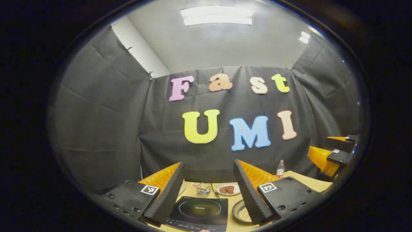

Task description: First push the handle of the pot to place it horizontally, then grasp the pot with both hands and set it on the induction cooktop.

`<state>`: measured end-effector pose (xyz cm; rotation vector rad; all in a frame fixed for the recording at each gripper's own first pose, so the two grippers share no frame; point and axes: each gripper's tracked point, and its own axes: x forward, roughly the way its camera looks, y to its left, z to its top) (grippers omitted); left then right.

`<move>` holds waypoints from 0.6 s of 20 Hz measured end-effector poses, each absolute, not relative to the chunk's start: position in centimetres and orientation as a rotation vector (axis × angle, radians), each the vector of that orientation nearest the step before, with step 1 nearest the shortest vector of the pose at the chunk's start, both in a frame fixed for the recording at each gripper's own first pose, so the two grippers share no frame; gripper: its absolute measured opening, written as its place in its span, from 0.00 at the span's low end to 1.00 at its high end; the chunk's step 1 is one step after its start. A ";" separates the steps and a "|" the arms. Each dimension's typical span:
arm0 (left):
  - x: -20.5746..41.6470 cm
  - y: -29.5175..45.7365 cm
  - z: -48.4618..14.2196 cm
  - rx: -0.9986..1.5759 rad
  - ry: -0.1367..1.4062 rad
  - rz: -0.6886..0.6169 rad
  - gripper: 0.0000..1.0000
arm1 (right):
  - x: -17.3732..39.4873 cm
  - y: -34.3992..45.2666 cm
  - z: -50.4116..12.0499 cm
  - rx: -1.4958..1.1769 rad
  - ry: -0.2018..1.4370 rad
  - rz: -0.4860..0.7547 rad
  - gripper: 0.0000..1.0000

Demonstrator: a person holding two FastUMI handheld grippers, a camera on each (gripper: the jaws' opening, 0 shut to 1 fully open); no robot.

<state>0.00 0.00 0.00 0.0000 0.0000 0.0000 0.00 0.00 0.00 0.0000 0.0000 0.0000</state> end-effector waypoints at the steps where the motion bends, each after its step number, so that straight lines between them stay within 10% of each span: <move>1: 0.1 -0.2 -0.2 -0.002 -0.001 -0.002 0.91 | 0.0 -0.1 -0.2 0.001 0.003 0.000 0.97; 12: -0.2 -2.4 -0.5 -0.053 0.000 -0.027 0.91 | -0.9 -3.1 0.3 -0.013 -0.027 -0.051 0.97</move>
